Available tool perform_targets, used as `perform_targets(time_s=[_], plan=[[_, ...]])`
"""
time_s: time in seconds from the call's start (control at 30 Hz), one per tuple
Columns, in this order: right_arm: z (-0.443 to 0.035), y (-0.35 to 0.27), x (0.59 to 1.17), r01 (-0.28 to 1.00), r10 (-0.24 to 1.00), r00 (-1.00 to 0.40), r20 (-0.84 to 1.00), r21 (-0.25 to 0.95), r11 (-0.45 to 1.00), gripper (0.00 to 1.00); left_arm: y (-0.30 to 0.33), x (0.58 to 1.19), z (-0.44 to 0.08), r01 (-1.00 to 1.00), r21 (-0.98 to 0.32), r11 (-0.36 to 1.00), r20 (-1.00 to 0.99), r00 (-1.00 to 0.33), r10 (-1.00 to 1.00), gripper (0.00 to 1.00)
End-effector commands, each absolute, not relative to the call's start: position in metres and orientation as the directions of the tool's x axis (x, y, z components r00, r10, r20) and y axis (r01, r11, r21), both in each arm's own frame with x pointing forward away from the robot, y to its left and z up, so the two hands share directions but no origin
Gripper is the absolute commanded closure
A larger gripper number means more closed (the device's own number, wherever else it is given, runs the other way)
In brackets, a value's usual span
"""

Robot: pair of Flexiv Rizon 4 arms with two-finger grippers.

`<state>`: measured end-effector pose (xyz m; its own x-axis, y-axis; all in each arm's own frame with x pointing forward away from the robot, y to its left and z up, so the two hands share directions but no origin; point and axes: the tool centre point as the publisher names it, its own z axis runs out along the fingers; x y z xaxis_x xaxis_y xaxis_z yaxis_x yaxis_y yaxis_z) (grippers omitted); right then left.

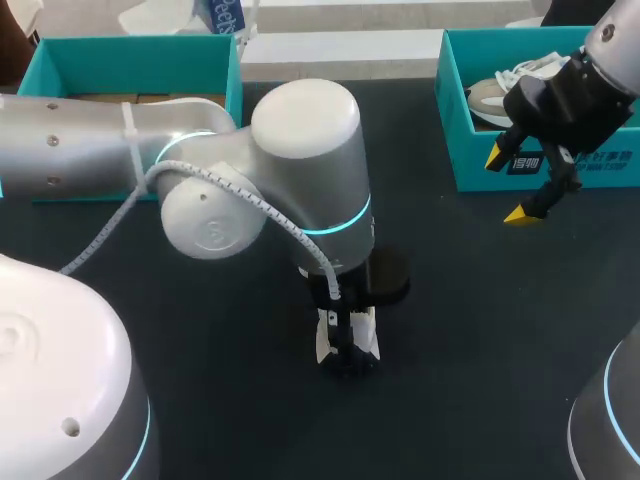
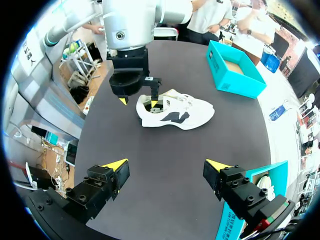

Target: Take the shoe out of the shoebox, open the shoe tongue, remove and reinsert the insole, then place the shoe into the shoebox

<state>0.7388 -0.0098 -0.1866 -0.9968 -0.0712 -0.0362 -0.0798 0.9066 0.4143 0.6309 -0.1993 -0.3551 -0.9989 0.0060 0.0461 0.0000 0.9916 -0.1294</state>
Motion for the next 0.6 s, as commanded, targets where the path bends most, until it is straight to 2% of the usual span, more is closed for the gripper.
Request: perform_targets(time_s=[0.03, 0.27, 0.33, 0.43, 0.53, 0.6], plan=[[-0.187, -0.009, 0.74, -0.079, -0.071, -0.997, -0.035, 0.412, 0.908, 0.0, -0.205, 0.633, -0.377, 0.004, -0.112, 0.994, 0.057, -0.998, 0.011, 0.0], [-0.187, -0.009, 0.74, -0.079, -0.071, -0.997, -0.035, 0.412, 0.908, 0.0, -0.204, 0.627, -0.391, 0.016, -0.09, 0.996, 0.05, -0.999, 0.02, 0.0], [-0.187, -0.009, 0.74, -0.079, -0.071, -0.997, -0.035, 0.412, 0.908, 0.0, -0.204, 0.625, -0.395, 0.026, -0.085, 0.996, 0.042, -0.999, 0.03, 0.05], [-0.187, -0.009, 0.74, -0.079, -0.071, -0.997, -0.035, 0.412, 0.908, 0.0, -0.204, 0.622, -0.399, 0.038, -0.077, 0.996, 0.033, -0.999, 0.04, 0.24], [-0.187, -0.009, 0.74, -0.079, -0.071, -0.997, -0.035, 0.412, 0.908, 0.0, -0.201, 0.62, -0.403, 0.038, -0.066, 0.997, 0.041, -0.998, 0.041, 0.6], [-0.187, -0.009, 0.74, -0.079, -0.071, -0.997, -0.035, 0.412, 0.908, 0.0, -0.198, 0.619, -0.404, 0.039, -0.055, 0.998, 0.053, -0.998, 0.041, 0.68]])
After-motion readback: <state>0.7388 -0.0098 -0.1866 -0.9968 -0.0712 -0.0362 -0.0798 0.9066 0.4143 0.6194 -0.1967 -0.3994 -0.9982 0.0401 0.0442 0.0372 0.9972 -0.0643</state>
